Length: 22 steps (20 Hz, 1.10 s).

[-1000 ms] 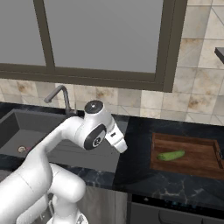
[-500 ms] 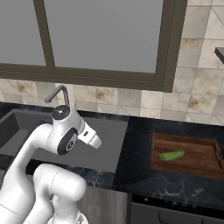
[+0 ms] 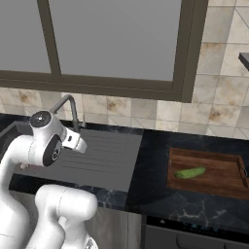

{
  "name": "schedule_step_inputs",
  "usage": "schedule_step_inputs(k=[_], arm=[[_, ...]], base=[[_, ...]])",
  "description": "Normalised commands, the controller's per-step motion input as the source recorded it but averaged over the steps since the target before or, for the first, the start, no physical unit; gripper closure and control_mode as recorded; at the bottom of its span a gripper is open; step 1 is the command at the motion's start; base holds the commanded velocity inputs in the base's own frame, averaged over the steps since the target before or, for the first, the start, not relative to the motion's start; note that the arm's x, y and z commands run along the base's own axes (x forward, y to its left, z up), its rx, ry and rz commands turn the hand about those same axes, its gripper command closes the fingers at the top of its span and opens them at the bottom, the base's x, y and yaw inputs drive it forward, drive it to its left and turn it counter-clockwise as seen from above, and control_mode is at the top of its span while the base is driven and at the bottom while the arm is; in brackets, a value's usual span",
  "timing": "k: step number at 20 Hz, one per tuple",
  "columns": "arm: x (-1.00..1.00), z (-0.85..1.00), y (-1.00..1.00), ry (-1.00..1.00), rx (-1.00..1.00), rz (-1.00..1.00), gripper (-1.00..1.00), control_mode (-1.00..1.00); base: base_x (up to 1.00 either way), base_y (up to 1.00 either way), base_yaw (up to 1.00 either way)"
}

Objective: Pick up all produce items and place them in the sink. Turn on the sink faucet to wash them. Then turn the sink off and put them in the tray.

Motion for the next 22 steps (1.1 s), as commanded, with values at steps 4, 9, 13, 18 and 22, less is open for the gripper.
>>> schedule_step_inputs(k=[4, 9, 13, 18, 22], arm=[[-0.01, 0.21, 1.00, 0.02, -0.08, 0.25, -1.00, -1.00], [-0.08, 0.09, 1.00, 0.03, -0.09, 0.19, -1.00, -1.00], [-0.15, 0.01, 1.00, 0.06, -0.10, 0.12, -1.00, -1.00], [-0.15, 0.00, 1.00, 0.05, -0.08, 0.08, -1.00, -1.00], [-0.01, -0.18, 0.80, 0.07, -0.04, 0.01, -1.00, -1.00]], base=[[0.00, 0.00, 0.00], [0.00, 0.00, 0.00], [0.00, 0.00, 0.00], [0.00, 0.00, 0.00], [0.00, 0.00, 0.00]])
